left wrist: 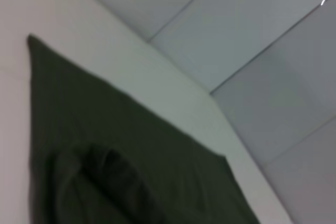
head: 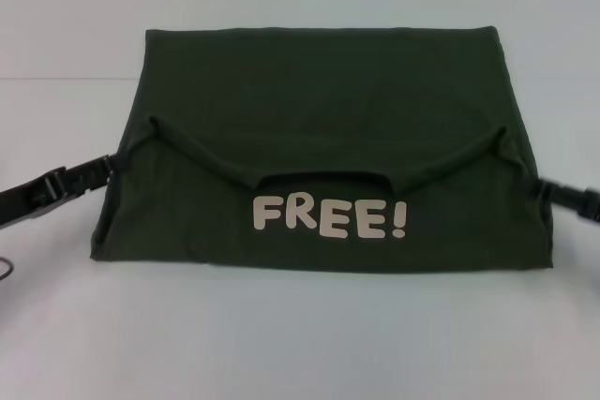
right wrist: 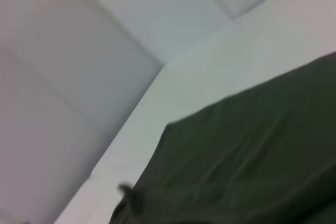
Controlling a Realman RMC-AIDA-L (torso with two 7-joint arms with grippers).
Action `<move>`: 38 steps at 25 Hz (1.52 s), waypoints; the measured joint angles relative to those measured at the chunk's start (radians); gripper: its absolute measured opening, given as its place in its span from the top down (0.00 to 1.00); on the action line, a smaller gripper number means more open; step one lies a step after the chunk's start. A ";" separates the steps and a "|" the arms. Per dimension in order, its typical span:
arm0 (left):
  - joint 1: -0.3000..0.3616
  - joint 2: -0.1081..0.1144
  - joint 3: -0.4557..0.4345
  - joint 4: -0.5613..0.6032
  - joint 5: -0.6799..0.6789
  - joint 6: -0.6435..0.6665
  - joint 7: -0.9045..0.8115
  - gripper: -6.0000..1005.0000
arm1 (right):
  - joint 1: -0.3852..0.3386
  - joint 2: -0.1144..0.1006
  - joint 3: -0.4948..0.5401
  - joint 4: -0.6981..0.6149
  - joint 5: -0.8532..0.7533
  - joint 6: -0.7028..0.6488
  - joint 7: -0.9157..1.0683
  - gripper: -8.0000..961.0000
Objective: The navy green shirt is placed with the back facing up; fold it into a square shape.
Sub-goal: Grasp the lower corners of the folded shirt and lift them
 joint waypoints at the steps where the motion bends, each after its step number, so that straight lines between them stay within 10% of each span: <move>1: 0.000 0.003 0.002 0.034 0.054 0.009 -0.056 0.20 | -0.001 -0.001 -0.010 -0.002 -0.022 -0.022 -0.014 0.03; 16: -0.061 0.016 0.011 0.062 0.313 -0.113 -0.241 0.19 | 0.001 0.077 -0.152 -0.016 -0.188 -0.198 -0.402 0.03; 38: -0.097 -0.016 0.123 0.026 0.316 -0.213 -0.279 0.20 | 0.007 0.092 -0.153 -0.016 -0.204 -0.183 -0.423 0.04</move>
